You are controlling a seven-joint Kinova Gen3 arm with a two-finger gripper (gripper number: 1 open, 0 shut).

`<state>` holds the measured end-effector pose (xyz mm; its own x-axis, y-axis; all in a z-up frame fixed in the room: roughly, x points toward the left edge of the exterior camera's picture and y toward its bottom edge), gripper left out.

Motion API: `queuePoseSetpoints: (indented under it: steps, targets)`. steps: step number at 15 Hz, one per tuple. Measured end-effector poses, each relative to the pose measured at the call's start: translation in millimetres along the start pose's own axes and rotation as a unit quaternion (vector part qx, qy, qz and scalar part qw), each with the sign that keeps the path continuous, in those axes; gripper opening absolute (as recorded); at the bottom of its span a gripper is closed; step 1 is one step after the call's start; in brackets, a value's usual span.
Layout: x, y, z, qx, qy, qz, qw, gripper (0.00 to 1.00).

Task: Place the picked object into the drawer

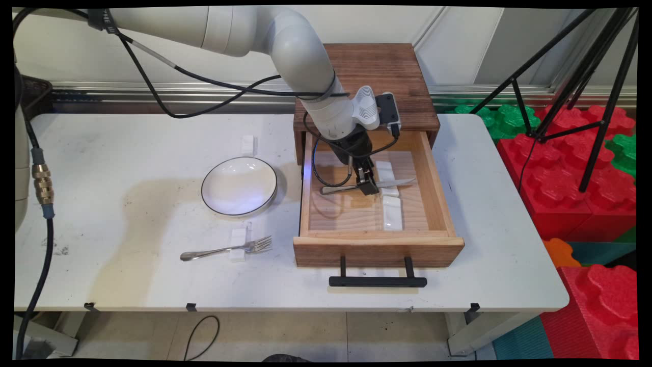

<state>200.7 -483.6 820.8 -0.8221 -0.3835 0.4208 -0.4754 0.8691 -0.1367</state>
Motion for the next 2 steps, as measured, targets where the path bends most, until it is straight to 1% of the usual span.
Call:
queuePoseSetpoints:
  steps: [2]
  targets:
    - [0.4, -0.1, -0.5, 0.001, 0.001, 0.001, 1.0, 1.0]
